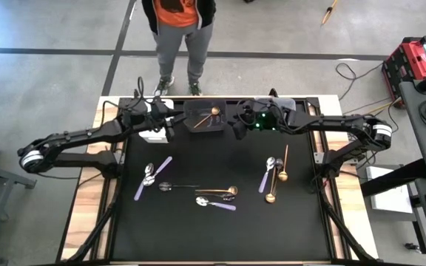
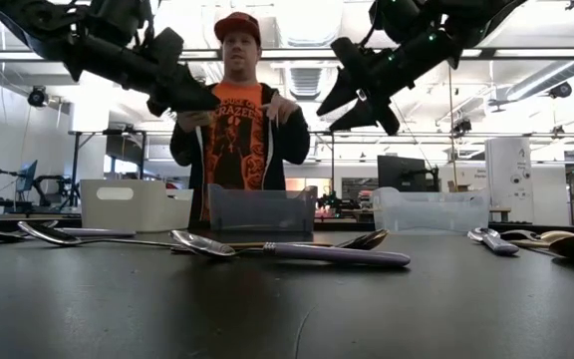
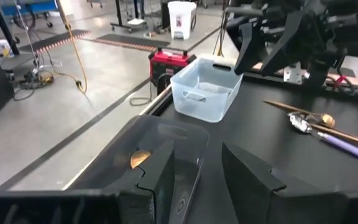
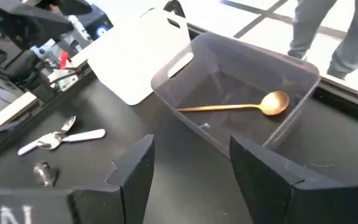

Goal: Sort silverware by color (type)
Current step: Put the purple spoon into the white bin

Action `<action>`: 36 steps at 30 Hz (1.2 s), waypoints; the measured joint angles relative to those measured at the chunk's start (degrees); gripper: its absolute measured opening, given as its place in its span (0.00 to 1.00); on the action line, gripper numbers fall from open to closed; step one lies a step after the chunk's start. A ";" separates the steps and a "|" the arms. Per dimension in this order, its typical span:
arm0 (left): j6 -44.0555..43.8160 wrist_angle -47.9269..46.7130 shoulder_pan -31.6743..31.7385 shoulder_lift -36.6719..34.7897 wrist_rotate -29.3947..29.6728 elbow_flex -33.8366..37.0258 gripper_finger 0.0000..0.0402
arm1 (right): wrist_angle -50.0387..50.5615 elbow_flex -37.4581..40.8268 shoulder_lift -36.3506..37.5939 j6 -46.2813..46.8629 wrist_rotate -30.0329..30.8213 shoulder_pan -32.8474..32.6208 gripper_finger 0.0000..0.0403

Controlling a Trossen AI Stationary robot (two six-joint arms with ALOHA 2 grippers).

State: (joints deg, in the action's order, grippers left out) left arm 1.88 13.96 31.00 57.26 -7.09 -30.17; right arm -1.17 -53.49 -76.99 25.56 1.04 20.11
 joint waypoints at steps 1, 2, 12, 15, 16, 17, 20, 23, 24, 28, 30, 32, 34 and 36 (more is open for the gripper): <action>-0.02 0.06 0.00 -0.21 0.02 0.02 0.29 | 0.00 0.00 0.00 0.00 0.01 -0.28 0.49; -0.02 0.05 0.00 -0.34 0.02 0.11 0.29 | 0.02 0.00 0.00 0.00 0.00 -0.62 0.49; -1.16 0.12 0.00 0.61 0.04 0.22 0.29 | 0.84 -0.25 0.00 0.00 0.02 -4.98 0.49; -1.41 0.10 -0.09 0.83 0.03 0.22 0.29 | 0.83 -0.31 0.00 0.40 0.02 -6.22 0.49; -1.41 0.14 -0.09 0.83 0.02 0.22 0.29 | 0.87 -0.31 0.00 0.73 0.00 -6.53 0.49; -1.41 0.14 -0.09 0.82 0.02 0.22 0.29 | 0.89 -0.31 0.00 1.04 -0.02 -6.82 0.49; -2.02 0.14 -0.09 0.80 0.02 0.22 0.29 | 1.95 -0.35 0.00 2.21 0.02 -7.85 0.49; -2.42 0.14 -0.07 0.83 0.04 0.22 0.29 | 4.57 -0.35 0.00 4.38 0.00 -8.85 0.49; -2.42 0.19 -0.07 0.92 0.02 0.22 0.29 | 5.95 -0.35 0.00 4.96 0.00 -9.22 0.49; -2.43 0.46 -0.08 1.04 0.04 0.22 0.29 | 13.01 -0.35 0.00 9.39 0.03 -10.92 0.49; -2.42 0.45 -0.09 1.04 0.04 0.22 0.29 | 16.77 -0.35 0.00 11.53 0.02 -12.01 0.49; -2.43 0.47 -0.10 1.04 0.03 0.22 0.29 | 20.27 -0.35 0.00 13.98 0.01 -13.18 0.49; -2.42 0.49 -0.11 1.04 0.04 0.22 0.29 | 23.39 -0.35 0.00 16.40 0.02 -14.30 0.49; -2.42 0.52 -0.11 1.04 0.04 0.22 0.29 | 25.88 -0.35 0.00 18.78 0.03 -15.41 0.49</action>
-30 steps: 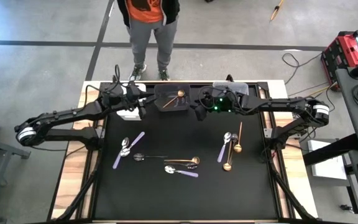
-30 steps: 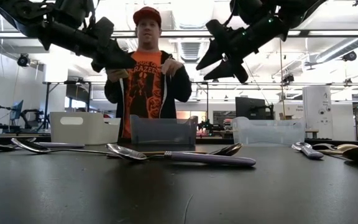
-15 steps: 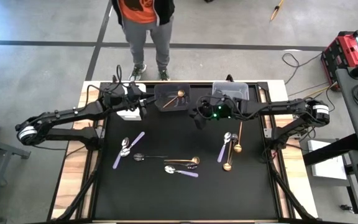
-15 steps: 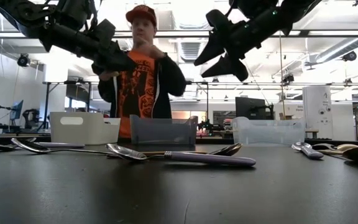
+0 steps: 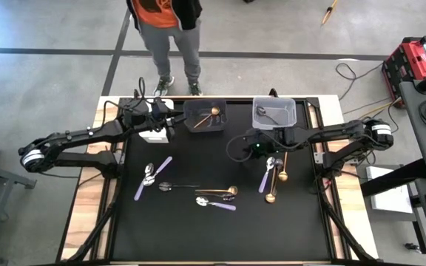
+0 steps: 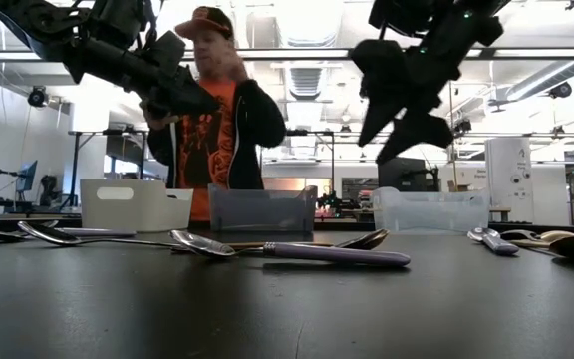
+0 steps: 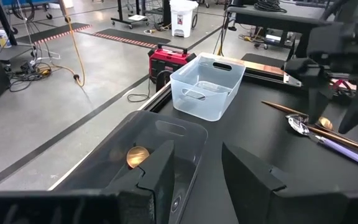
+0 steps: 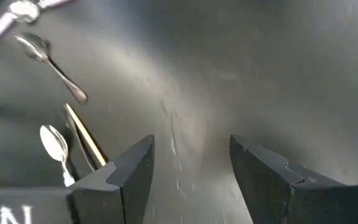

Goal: Sort silverware by color (type)
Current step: Put the purple spoon into the white bin

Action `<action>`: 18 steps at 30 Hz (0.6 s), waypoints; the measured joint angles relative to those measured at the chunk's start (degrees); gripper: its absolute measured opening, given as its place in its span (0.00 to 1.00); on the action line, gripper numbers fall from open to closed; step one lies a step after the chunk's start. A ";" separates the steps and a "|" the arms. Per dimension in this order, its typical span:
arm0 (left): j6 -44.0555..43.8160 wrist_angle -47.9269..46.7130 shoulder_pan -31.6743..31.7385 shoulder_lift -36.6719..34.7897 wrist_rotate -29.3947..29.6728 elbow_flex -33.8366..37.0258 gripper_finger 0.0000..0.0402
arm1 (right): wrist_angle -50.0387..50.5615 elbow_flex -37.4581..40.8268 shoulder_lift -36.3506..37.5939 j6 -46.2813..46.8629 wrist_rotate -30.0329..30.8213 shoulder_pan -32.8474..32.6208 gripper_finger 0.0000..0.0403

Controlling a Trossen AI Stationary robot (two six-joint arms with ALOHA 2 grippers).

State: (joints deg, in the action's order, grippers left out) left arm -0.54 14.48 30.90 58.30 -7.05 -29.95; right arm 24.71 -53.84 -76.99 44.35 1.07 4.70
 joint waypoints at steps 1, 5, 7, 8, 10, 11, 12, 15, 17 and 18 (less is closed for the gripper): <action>0.00 0.02 0.02 0.00 0.00 0.00 0.29 | 1.17 0.00 0.00 1.20 0.02 -0.53 0.49; -0.02 0.07 0.02 0.00 0.00 0.00 0.29 | 5.58 0.00 0.00 6.21 0.01 -2.60 0.49; 0.00 0.15 0.02 0.00 0.00 0.00 0.29 | 8.16 -0.02 0.00 9.33 0.00 -3.44 0.49; 0.10 0.39 0.00 0.00 0.00 0.00 0.29 | 9.43 -0.02 0.00 11.02 0.00 -3.82 0.49; 0.47 1.12 0.01 0.00 -0.01 0.00 0.29 | 11.84 -0.02 -0.02 14.98 -0.01 -4.47 0.49; 0.72 1.62 0.00 0.00 0.00 0.00 0.29 | 12.83 -0.02 -0.02 16.86 0.01 -4.76 0.49; 1.05 2.15 0.02 0.00 0.00 0.00 0.29 | 13.54 -0.02 -0.02 18.27 -0.01 -5.07 0.49; 1.74 4.10 0.02 0.00 0.00 0.00 0.29 | 14.05 -0.04 -0.02 20.82 -1.47 -5.91 0.49; 2.58 5.48 0.02 0.00 0.00 0.00 0.29 | 14.03 -0.31 -0.07 22.07 -1.58 -6.27 0.49; 2.89 5.97 0.00 0.00 0.00 0.00 0.29 | 14.04 -0.51 -0.07 22.31 -1.59 -6.31 0.49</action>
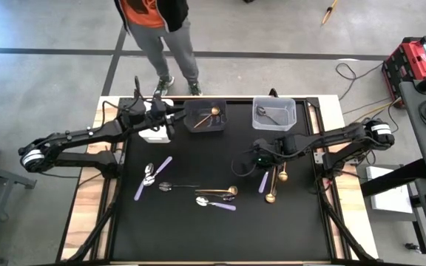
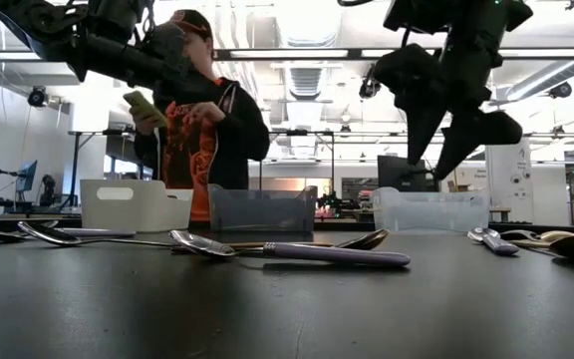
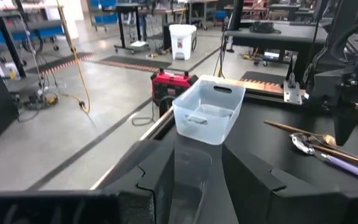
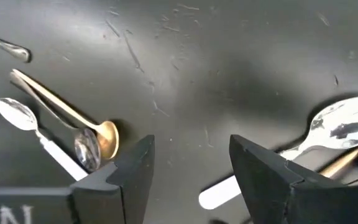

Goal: Sort silverware by color (type)
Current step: Put the purple spoon into the white bin

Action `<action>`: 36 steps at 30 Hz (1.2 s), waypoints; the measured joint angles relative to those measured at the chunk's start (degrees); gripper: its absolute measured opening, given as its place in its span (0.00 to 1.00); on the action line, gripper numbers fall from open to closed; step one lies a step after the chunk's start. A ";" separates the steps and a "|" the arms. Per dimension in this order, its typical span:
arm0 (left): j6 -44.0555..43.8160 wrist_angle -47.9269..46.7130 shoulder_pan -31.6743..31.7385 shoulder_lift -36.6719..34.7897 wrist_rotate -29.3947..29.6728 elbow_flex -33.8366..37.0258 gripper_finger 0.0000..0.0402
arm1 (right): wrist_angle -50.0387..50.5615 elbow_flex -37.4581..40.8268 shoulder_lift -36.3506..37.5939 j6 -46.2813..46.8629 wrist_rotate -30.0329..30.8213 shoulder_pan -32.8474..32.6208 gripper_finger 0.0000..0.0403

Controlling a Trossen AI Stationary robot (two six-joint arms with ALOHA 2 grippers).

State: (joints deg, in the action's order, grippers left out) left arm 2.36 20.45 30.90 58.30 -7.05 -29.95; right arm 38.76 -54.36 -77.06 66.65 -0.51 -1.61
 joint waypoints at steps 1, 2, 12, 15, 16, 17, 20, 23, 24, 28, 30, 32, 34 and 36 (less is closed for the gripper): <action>0.11 0.52 0.02 0.00 0.00 0.00 0.29 | 0.00 -0.22 0.00 0.23 0.08 -0.02 0.49; 0.13 0.92 0.01 0.00 0.00 0.00 0.29 | 0.06 -0.46 0.00 0.36 0.28 -0.02 0.49; 0.68 1.53 0.00 0.00 0.00 0.00 0.29 | 0.17 -2.44 -5.68 -1.11 1.19 -0.05 0.46; 1.26 1.53 0.02 0.02 0.00 0.00 0.29 | 3.82 -4.45 -9.16 -1.30 -0.44 -0.54 0.44; 1.34 1.51 0.02 0.04 0.02 0.00 0.29 | 6.23 -5.50 -10.30 -1.31 -0.78 -0.72 0.43; 1.44 1.51 0.01 0.04 0.00 0.00 0.29 | 9.20 -6.74 -11.35 -1.29 -0.94 -0.98 0.42; 1.63 1.49 0.00 0.04 0.00 0.00 0.29 | 18.71 -10.88 -14.17 -1.25 0.23 -1.98 0.39; 1.64 1.46 0.01 0.04 0.00 0.00 0.29 | 25.89 -13.57 -16.65 -1.70 2.65 -3.45 0.39; 1.67 1.46 0.00 0.04 0.00 0.00 0.29 | 26.75 -13.97 -17.19 -1.76 3.05 -3.89 0.39; 2.52 1.43 0.00 0.04 0.00 0.00 0.29 | 25.95 -13.37 -17.99 -1.23 3.10 -5.12 0.42; 2.64 1.42 0.00 0.04 0.02 0.00 0.29 | 25.10 -12.52 -17.93 -0.41 3.10 -5.42 0.45; 2.66 1.42 0.01 0.04 0.01 0.00 0.29 | 23.86 -11.54 -17.56 0.39 3.12 -5.57 0.47; 2.66 1.40 0.02 0.04 0.02 0.00 0.29 | 21.94 -10.07 -16.81 0.91 3.13 -5.57 0.48; 2.66 1.40 0.00 0.04 0.02 0.00 0.29 | 19.10 -7.94 -15.84 1.44 3.13 -5.57 0.48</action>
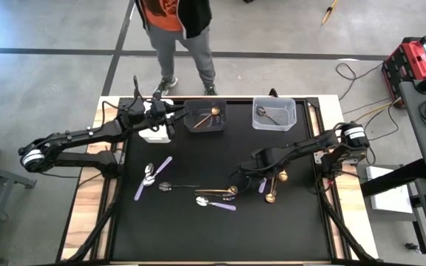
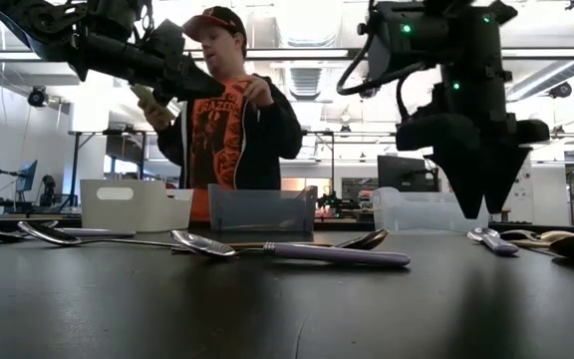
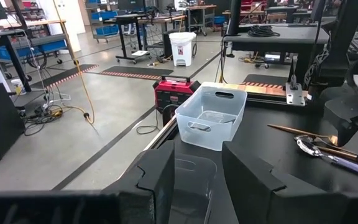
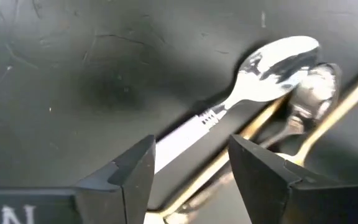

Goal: Sort silverware by color (type)
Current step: Put the purple spoon into the white bin

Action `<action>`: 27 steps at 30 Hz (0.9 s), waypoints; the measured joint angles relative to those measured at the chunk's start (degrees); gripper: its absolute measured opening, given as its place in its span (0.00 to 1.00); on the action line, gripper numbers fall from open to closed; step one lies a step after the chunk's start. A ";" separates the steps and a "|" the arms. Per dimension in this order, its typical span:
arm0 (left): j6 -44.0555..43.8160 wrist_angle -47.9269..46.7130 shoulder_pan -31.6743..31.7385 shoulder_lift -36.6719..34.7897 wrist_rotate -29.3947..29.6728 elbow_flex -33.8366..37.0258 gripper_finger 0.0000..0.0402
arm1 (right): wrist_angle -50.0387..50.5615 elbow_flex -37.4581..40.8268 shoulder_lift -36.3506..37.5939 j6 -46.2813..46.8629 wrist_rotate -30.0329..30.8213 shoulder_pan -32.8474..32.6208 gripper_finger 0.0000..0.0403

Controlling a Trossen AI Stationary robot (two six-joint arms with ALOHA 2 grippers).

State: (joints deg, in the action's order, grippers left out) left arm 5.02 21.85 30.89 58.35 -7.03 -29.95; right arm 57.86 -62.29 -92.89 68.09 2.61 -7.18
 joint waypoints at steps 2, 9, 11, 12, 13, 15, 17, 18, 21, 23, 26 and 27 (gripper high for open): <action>0.00 -0.02 0.00 0.00 0.00 0.00 0.29 | -2.77 2.30 1.18 1.77 0.00 0.00 0.49; 0.00 -0.02 0.00 0.00 0.00 0.00 0.29 | -5.50 7.00 2.55 6.70 0.44 -0.07 0.49; 0.00 -0.02 0.02 0.00 0.00 0.00 0.29 | -7.80 8.00 2.55 6.88 0.39 -0.07 0.49; 0.00 -0.02 0.01 0.00 0.00 0.00 0.29 | -9.09 8.46 2.52 6.91 0.37 -0.07 0.49; 0.00 -0.02 0.00 0.00 0.00 0.00 0.29 | -10.04 8.80 2.50 6.91 0.37 -0.07 0.49; 0.00 -0.02 0.02 0.00 0.00 0.00 0.29 | -11.70 9.37 2.41 6.90 0.39 -0.07 0.49; 0.00 -0.02 0.00 0.00 0.00 0.00 0.29 | -13.16 9.62 2.04 6.80 0.42 -0.07 0.49; 0.00 -0.02 0.00 0.00 0.00 0.00 0.29 | -13.80 9.82 2.00 6.34 0.41 -0.07 0.49; -0.13 -0.02 0.00 0.00 0.00 0.00 0.29 | -16.85 10.73 2.06 5.84 0.51 -0.07 0.48; -0.13 0.02 0.02 0.00 0.02 0.00 0.29 | -18.09 11.03 2.15 5.84 0.75 -0.07 0.46; -0.15 0.07 0.00 0.00 0.07 0.00 0.29 | -19.20 11.07 2.15 5.52 1.89 -0.07 0.42; -0.17 0.06 0.00 0.00 0.07 0.00 0.29 | -19.45 11.07 2.13 5.42 2.22 -0.07 0.40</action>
State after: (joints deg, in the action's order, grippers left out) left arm 4.84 21.91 30.89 58.35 -6.96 -29.95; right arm 38.41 -51.22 -90.76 73.51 4.83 -7.25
